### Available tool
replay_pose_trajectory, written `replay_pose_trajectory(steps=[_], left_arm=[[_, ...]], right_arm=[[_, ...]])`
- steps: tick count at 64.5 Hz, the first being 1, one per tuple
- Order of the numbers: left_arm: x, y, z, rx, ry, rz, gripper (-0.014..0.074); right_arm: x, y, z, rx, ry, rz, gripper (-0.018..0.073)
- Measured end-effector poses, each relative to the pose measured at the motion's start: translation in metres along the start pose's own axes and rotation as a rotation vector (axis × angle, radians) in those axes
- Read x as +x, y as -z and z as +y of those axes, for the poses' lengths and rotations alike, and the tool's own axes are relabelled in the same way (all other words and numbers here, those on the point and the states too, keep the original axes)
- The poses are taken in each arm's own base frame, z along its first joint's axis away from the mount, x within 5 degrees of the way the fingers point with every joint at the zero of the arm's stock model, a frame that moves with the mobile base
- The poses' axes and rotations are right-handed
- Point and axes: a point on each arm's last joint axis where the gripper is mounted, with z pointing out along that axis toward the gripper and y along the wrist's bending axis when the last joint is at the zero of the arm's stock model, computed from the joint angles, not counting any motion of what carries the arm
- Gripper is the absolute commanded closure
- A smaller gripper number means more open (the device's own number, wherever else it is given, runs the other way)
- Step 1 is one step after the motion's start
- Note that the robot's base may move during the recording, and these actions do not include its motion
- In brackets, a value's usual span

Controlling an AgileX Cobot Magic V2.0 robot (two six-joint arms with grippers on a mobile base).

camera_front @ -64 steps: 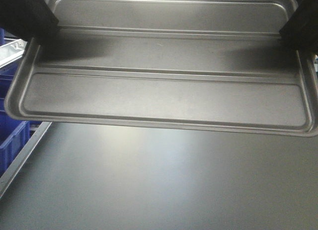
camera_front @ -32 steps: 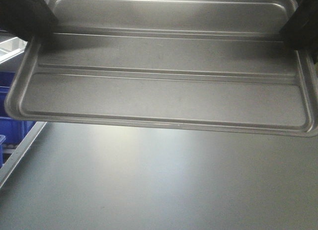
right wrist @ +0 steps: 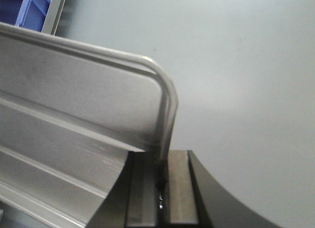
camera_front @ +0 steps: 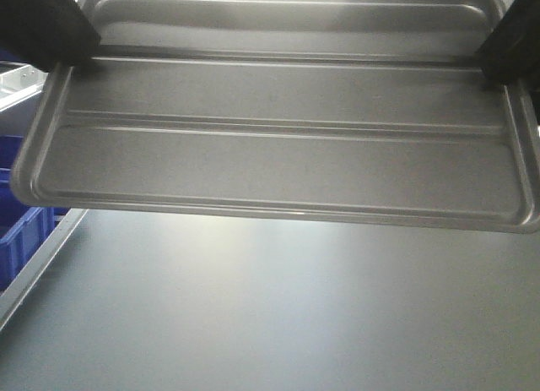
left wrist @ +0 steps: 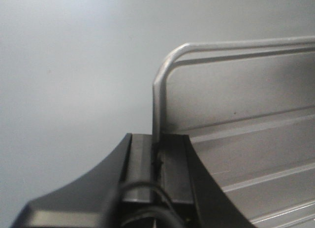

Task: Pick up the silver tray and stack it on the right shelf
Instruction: 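Hold the silver tray level with both grippers while the base drives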

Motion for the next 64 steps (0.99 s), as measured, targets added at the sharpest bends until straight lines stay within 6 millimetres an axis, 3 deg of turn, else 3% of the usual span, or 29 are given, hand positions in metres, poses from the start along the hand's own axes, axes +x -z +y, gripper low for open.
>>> replay_pose_trajectory(steps=[64], left_arm=[[0.0001, -0.0007, -0.0001, -0.001, 0.0, 0.002, 0.0689]], right_arm=[[0.0002, 0.0, -0.0001, 0.001, 0.0, 0.002, 0.0503]])
